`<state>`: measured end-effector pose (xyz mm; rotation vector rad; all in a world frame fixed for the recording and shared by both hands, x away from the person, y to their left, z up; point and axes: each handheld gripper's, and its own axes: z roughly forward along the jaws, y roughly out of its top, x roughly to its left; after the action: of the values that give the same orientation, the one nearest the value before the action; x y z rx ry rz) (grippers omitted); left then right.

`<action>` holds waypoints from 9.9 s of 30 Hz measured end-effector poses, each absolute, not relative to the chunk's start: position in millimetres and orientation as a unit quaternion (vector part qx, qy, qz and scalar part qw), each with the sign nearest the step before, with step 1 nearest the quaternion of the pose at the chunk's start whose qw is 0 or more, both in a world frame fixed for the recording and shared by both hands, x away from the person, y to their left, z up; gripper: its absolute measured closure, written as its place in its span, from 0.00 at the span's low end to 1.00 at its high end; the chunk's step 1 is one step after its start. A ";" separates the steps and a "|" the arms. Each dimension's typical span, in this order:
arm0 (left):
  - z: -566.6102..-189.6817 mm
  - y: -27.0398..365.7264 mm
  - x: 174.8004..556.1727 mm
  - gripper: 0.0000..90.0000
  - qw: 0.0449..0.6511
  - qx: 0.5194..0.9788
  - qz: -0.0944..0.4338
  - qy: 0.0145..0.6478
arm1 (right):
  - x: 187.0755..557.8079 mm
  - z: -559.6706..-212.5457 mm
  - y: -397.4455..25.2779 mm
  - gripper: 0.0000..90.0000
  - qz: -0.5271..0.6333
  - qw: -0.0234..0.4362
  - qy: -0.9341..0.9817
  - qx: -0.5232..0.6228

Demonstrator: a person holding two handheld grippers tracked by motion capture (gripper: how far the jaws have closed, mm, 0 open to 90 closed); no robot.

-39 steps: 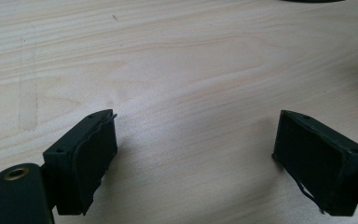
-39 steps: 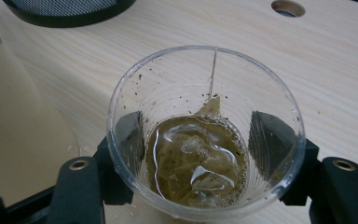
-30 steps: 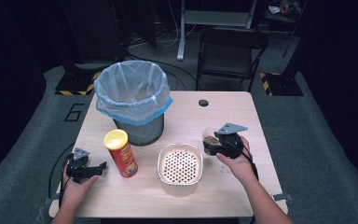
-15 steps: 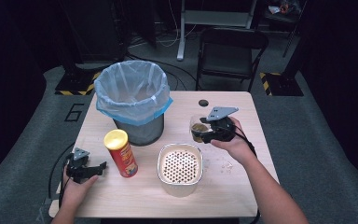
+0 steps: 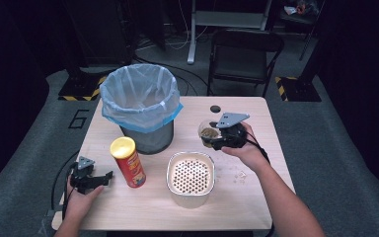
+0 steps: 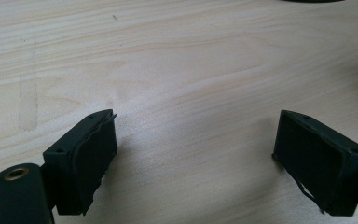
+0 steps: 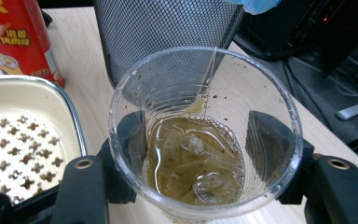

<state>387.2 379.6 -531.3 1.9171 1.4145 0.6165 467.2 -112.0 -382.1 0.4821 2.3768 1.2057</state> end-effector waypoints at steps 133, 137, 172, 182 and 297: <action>-531.3 379.6 387.3 0.14 0.335 0.734 0.236 0.542 | 351.8 -424.7 -36.8 0.43 -0.009 0.636 0.686 -0.355; -531.2 379.6 387.3 0.14 0.334 0.734 0.236 0.542 | 350.8 -424.1 -37.0 0.43 -0.004 0.643 0.680 -0.351; -531.2 379.4 387.6 0.14 0.335 0.734 0.235 0.542 | 345.1 -388.1 -53.5 0.43 0.472 0.501 0.708 0.155; -531.2 379.3 387.4 0.14 0.334 0.734 0.235 0.543 | 375.2 -367.4 -79.5 0.42 0.594 0.185 0.721 0.304; -451.7 328.5 340.6 0.16 0.421 0.793 0.149 0.414 | 404.0 -386.2 -150.5 0.28 0.474 0.241 0.765 0.364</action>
<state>340.6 328.5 -451.7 1.9866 1.0376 0.3723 404.0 -150.5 -386.2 0.9948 2.0933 1.2959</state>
